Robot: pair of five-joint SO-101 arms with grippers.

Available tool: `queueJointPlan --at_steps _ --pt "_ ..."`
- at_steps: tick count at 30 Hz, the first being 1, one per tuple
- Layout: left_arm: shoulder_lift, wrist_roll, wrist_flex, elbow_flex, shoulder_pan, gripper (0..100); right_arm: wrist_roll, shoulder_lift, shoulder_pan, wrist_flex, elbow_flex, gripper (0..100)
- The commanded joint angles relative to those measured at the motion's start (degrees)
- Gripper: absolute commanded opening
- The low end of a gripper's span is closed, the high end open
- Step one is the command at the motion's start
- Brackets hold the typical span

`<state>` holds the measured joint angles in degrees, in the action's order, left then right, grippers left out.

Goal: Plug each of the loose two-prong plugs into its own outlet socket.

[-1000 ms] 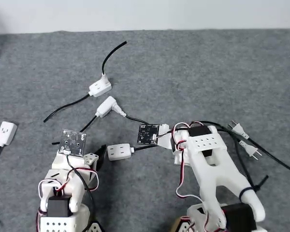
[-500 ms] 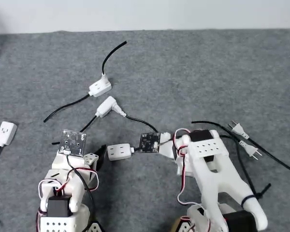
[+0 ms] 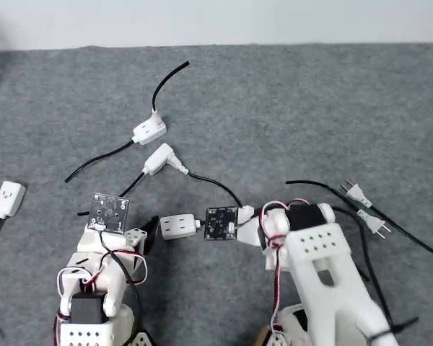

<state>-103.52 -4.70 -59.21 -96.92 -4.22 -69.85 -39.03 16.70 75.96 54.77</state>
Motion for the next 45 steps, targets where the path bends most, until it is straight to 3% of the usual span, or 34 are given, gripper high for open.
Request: queueJointPlan --at_steps 1,4,9,12,18,23,32,45 --pt "-0.88 -0.26 0.35 0.48 0.0 27 -0.09 -5.49 0.84 3.21 0.88 18.6" --pt "-0.88 -0.26 0.26 0.48 0.0 27 -0.18 -5.93 2.24 2.15 4.48 17.3" --pt "-0.88 -0.26 0.26 0.48 0.0 27 0.62 -5.93 2.77 -6.99 9.58 0.2" --pt "-0.88 -0.26 0.26 0.48 0.0 27 3.52 -5.93 2.68 -10.68 9.85 2.8" --pt "-0.88 -0.26 0.26 0.48 0.0 27 2.2 -5.14 2.51 -15.25 9.85 0.9" --pt "-0.88 -0.26 0.26 0.48 0.0 27 2.02 1.27 -1.8 -20.26 7.56 0.9" --pt "-0.88 -0.26 0.26 0.48 0.0 27 -0.97 17.54 -3.65 -21.05 -1.41 0.9" --pt "-0.88 -0.26 0.26 0.48 0.0 27 -0.97 18.59 -3.74 -20.26 -5.89 0.9"
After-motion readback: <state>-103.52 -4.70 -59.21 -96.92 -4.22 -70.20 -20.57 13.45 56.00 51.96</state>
